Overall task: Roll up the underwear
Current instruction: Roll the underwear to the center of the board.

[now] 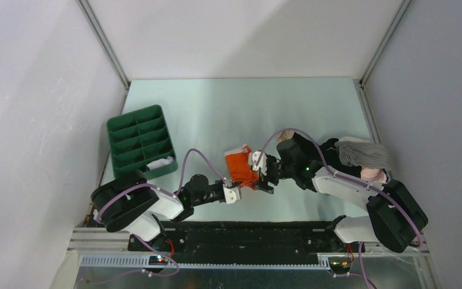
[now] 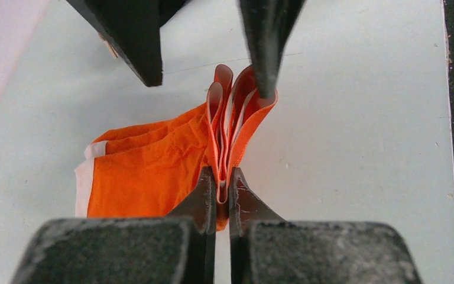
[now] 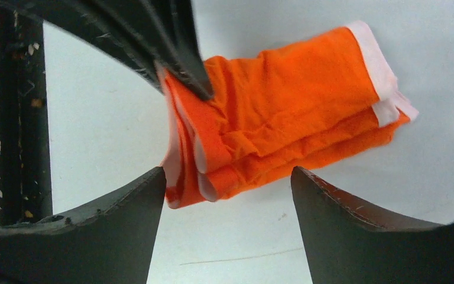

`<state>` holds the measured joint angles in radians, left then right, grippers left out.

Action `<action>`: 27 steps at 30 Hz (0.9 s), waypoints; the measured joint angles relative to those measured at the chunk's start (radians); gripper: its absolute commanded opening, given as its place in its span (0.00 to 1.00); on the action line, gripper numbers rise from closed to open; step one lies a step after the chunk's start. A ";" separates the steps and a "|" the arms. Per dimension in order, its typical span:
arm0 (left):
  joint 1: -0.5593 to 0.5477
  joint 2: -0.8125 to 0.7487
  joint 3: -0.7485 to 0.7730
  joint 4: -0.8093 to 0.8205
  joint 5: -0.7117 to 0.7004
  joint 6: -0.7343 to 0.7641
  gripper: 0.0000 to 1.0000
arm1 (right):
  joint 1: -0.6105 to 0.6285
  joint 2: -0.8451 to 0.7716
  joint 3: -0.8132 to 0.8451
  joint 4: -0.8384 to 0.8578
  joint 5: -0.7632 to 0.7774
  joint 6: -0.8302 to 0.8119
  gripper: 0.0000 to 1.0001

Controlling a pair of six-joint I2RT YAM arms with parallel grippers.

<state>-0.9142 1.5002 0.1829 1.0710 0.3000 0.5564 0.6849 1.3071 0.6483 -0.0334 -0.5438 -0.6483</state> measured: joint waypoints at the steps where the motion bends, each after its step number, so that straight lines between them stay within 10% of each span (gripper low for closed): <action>1: 0.000 0.001 0.000 0.004 0.000 -0.005 0.00 | 0.003 -0.002 -0.007 0.003 -0.008 -0.016 0.81; 27: 0.047 0.001 0.000 0.013 -0.016 -0.077 0.00 | 0.139 0.049 -0.078 0.186 0.040 -0.222 0.55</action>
<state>-0.8669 1.5013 0.1825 1.0836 0.2836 0.4793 0.8238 1.3560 0.5701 0.1524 -0.5037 -0.8700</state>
